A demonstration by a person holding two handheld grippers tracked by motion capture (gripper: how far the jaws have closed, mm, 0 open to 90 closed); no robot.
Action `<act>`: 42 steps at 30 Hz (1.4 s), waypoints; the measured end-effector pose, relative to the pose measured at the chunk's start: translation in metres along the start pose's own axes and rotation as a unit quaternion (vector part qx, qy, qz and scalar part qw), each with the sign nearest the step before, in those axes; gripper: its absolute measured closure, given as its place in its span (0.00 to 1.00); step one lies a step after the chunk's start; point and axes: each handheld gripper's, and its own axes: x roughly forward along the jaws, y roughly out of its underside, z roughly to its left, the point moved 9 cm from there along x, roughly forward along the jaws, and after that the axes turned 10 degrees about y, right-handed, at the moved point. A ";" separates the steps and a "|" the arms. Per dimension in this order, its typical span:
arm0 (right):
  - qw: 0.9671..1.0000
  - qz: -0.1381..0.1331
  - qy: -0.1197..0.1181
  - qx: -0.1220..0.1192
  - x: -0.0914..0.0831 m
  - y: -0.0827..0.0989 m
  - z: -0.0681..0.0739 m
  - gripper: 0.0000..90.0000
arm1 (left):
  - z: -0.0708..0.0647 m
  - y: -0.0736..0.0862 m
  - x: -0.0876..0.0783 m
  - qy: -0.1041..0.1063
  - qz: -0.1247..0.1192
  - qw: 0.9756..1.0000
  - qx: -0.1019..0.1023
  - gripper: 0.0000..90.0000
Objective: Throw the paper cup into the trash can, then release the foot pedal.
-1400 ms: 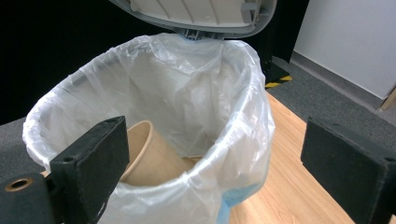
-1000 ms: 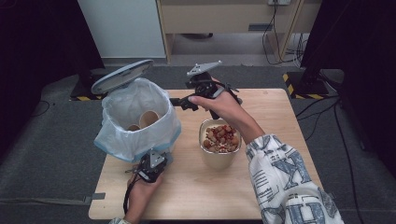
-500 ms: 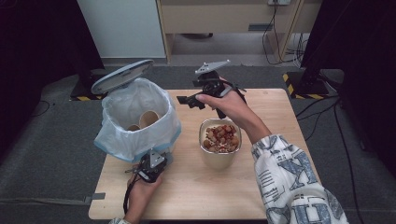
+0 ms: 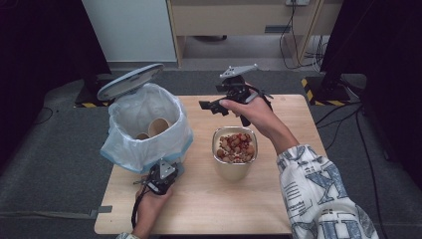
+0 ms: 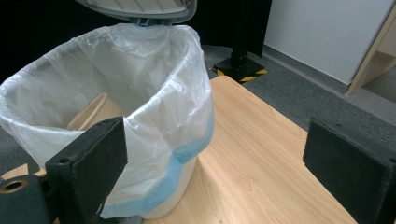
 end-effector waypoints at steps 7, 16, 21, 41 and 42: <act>1.000 0.000 0.009 0.004 -0.008 0.004 -0.011 0.08 | 0.000 0.000 0.000 0.000 0.000 1.000 0.000 0.99; 0.999 0.001 0.030 0.016 -0.022 0.014 -0.032 0.07 | 0.000 0.000 0.000 0.000 -0.003 1.000 -0.002 0.99; 0.999 0.000 0.041 0.024 -0.030 0.020 -0.043 0.07 | -0.001 -0.001 0.000 0.003 -0.009 1.000 -0.009 0.97; 0.995 0.004 0.088 0.050 -0.051 0.040 -0.081 0.07 | -0.018 -0.013 -0.021 0.011 -0.050 0.998 -0.023 0.52; 0.994 0.004 0.091 0.052 -0.052 0.041 -0.083 0.07 | -0.018 -0.013 -0.021 0.012 -0.049 0.998 -0.022 0.51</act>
